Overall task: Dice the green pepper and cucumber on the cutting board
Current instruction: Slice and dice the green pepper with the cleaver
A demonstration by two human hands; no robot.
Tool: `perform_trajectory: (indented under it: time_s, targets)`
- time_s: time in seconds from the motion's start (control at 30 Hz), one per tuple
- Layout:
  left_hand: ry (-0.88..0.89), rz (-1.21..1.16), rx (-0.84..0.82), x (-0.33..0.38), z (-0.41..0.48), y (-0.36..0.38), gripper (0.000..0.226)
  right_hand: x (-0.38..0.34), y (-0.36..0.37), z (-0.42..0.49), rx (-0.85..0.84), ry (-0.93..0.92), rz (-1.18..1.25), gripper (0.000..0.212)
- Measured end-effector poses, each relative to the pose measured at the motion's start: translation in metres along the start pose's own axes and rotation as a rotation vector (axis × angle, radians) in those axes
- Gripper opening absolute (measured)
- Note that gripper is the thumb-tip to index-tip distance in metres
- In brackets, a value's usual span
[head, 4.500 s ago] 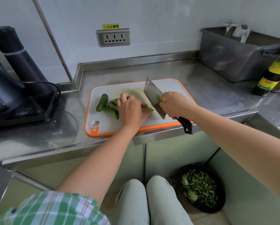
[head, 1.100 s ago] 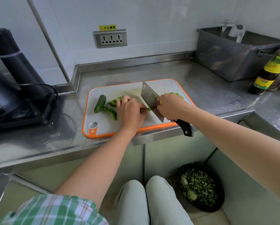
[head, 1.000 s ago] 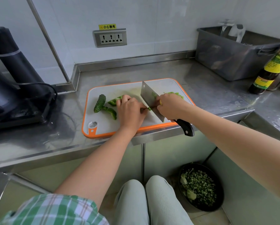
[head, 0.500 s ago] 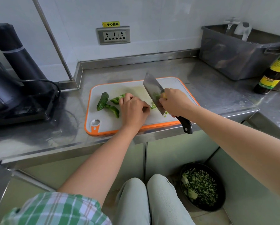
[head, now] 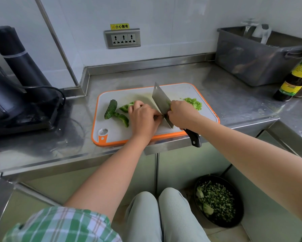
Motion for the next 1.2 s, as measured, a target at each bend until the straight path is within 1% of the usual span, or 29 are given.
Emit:
perform_trajectory:
  time_s: [0.07,0.17,0.3,0.43,0.53,0.63,0.73,1.0,1.13,1.2]
  targets:
    - [-0.006,-0.028,0.020,-0.001,0.000,-0.002,0.002,0.004,-0.004,-0.001,0.022,0.010,0.075,0.010]
    - [-0.039,-0.044,-0.005,-0.002,0.000,0.000,0.007,0.007,-0.011,-0.004,0.018,0.013,0.130,0.012]
    - [-0.087,-0.036,-0.035,-0.006,-0.002,0.001,0.011,0.002,-0.018,-0.007,-0.009,-0.008,0.089,0.018]
    - [-0.070,-0.028,-0.016,-0.005,-0.003,-0.001,0.007,0.002,-0.011,-0.006,-0.032,-0.008,0.056,0.022]
    - [-0.064,-0.049,0.001,-0.005,-0.002,-0.002,0.006,0.006,-0.008,-0.006,-0.028,-0.006,0.052,0.018]
    - [-0.087,-0.054,-0.017,-0.007,0.001,0.001,0.005,0.007,-0.011,-0.007,-0.019,-0.011,0.059,0.013]
    - [-0.094,-0.037,-0.033,-0.008,0.003,0.002,0.006,0.004,-0.012,-0.006,-0.016,-0.031,0.040,0.017]
    - [-0.068,-0.015,-0.016,-0.005,0.001,0.000,0.006,-0.002,-0.010,-0.006,-0.028,-0.064,-0.020,0.014]
    - [-0.056,-0.014,-0.028,-0.002,0.001,-0.001,0.007,-0.007,-0.007,-0.008,-0.064,-0.081,-0.045,0.006]
    - [-0.047,-0.023,-0.019,-0.001,0.001,-0.002,0.006,-0.006,-0.003,-0.007,-0.065,-0.062,-0.052,0.007]
Point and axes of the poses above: each hand's wrist, its own z-axis towards the middle knuckle, its own y-axis out of the palm, x = y × z, the point moved 10 cm from there along z, towards the middle knuckle, and after that the axes turned 2 degrees about x, right-handed, at the moved point
